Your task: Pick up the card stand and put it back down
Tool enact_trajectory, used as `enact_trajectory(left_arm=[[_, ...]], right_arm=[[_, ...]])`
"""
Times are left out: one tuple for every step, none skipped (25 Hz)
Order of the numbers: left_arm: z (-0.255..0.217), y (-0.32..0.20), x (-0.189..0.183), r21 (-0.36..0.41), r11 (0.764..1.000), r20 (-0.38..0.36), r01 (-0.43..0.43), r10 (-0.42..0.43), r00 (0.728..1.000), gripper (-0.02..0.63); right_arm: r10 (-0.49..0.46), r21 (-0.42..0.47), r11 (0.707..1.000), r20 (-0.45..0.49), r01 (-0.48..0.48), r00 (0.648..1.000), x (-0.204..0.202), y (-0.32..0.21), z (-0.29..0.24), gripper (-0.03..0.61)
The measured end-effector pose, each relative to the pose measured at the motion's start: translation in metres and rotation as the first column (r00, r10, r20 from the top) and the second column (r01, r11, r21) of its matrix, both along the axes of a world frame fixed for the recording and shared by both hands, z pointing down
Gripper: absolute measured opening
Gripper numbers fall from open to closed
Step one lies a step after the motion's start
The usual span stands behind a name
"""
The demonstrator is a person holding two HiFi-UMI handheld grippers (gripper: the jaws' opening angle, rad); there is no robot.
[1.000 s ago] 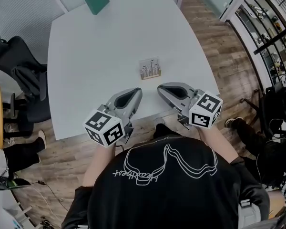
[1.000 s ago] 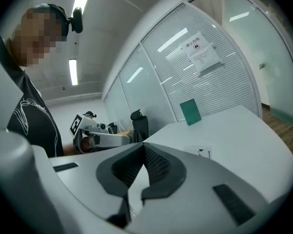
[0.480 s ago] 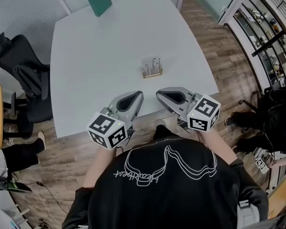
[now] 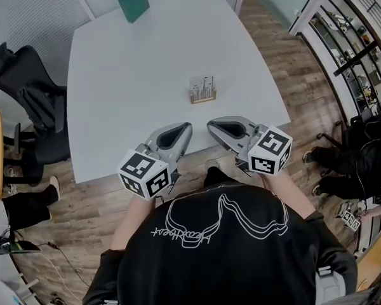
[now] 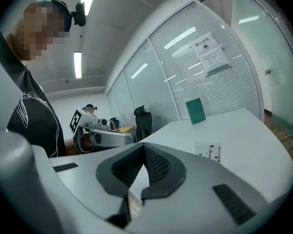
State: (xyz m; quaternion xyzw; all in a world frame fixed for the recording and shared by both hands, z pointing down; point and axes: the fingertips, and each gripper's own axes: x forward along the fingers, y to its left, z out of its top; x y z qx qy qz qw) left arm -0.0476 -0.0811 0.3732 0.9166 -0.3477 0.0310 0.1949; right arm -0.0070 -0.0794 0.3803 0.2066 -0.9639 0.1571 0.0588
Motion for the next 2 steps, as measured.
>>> enact_trajectory(left_arm=[[0.0005,0.0005,0.0008,-0.002,1.000,0.001,-0.001,0.001,1.000,0.014],[0.0010,0.0009,0.0016,-0.004,1.000,0.003,-0.001,0.001,1.000,0.014]], right_arm=[[0.003,-0.002,1.000,-0.001,-0.003,1.000,0.0008,0.0004,0.0002,0.008],[0.006,-0.004,1.000,-0.003,-0.006,1.000,0.0018,0.0008,0.0004,0.008]])
